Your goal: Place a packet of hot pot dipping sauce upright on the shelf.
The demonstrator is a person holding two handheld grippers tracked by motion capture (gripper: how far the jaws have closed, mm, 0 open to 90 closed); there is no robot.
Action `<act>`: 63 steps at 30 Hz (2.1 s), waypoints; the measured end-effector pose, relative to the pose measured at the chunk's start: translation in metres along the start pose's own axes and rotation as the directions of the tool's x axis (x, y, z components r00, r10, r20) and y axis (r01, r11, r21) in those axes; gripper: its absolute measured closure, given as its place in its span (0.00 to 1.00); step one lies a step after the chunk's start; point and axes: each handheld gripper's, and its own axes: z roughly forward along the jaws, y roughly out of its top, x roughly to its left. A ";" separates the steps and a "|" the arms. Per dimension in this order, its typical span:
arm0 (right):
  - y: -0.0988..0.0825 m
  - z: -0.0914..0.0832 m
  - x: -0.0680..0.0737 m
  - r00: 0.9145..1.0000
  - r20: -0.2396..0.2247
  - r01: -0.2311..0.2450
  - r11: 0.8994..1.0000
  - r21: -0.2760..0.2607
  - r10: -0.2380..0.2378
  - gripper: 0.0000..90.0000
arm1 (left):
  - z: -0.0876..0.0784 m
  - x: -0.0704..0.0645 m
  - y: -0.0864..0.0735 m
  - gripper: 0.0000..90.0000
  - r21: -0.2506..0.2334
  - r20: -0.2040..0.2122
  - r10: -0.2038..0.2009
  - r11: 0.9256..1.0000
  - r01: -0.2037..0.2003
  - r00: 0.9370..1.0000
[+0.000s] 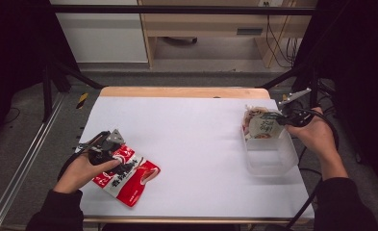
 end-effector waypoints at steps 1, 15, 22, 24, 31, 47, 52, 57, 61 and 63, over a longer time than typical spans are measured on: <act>0.000 0.000 0.000 1.000 0.002 0.001 1.000 -0.002 -0.001 0.93 | 0.000 0.000 0.000 0.09 0.001 0.000 0.000 1.000 0.000 1.000; -0.001 0.002 0.003 1.000 0.023 -0.009 0.999 -0.043 0.010 0.61 | -0.001 0.000 0.000 0.09 0.000 0.000 0.001 1.000 -0.001 1.000; 0.001 0.003 0.006 0.999 0.047 0.001 0.998 -0.055 0.001 0.47 | -0.001 0.000 0.000 0.09 -0.005 0.001 -0.002 1.000 0.002 1.000; 0.001 0.003 0.007 0.999 0.051 0.004 0.998 -0.058 -0.001 0.44 | -0.001 0.000 0.000 0.09 -0.005 0.001 -0.002 1.000 0.002 1.000; 0.002 0.004 0.011 0.999 0.053 0.011 0.998 -0.059 -0.008 0.32 | -0.001 0.000 0.000 0.09 -0.006 0.001 -0.002 1.000 0.002 1.000; -0.018 -0.006 0.036 0.999 0.022 0.050 0.996 -0.080 -0.048 0.20 | -0.004 0.000 0.000 0.09 -0.008 -0.001 0.003 1.000 -0.003 1.000; -0.025 -0.008 0.044 0.998 0.013 0.062 0.992 -0.106 -0.061 0.19 | -0.004 -0.001 0.000 0.09 -0.011 0.004 0.001 1.000 -0.001 1.000; -0.025 -0.014 0.051 0.997 0.009 0.080 0.988 -0.129 -0.080 0.17 | -0.004 -0.001 0.000 0.09 -0.013 0.000 0.001 1.000 -0.001 1.000; -0.022 -0.018 0.059 0.995 -0.005 0.097 0.986 -0.135 -0.099 0.15 | -0.005 -0.001 0.000 0.09 -0.017 0.004 0.001 1.000 -0.001 1.000; -0.020 -0.019 0.064 0.994 -0.010 0.107 0.983 -0.146 -0.110 0.15 | -0.006 -0.001 0.000 0.09 -0.019 0.002 0.000 1.000 0.000 1.000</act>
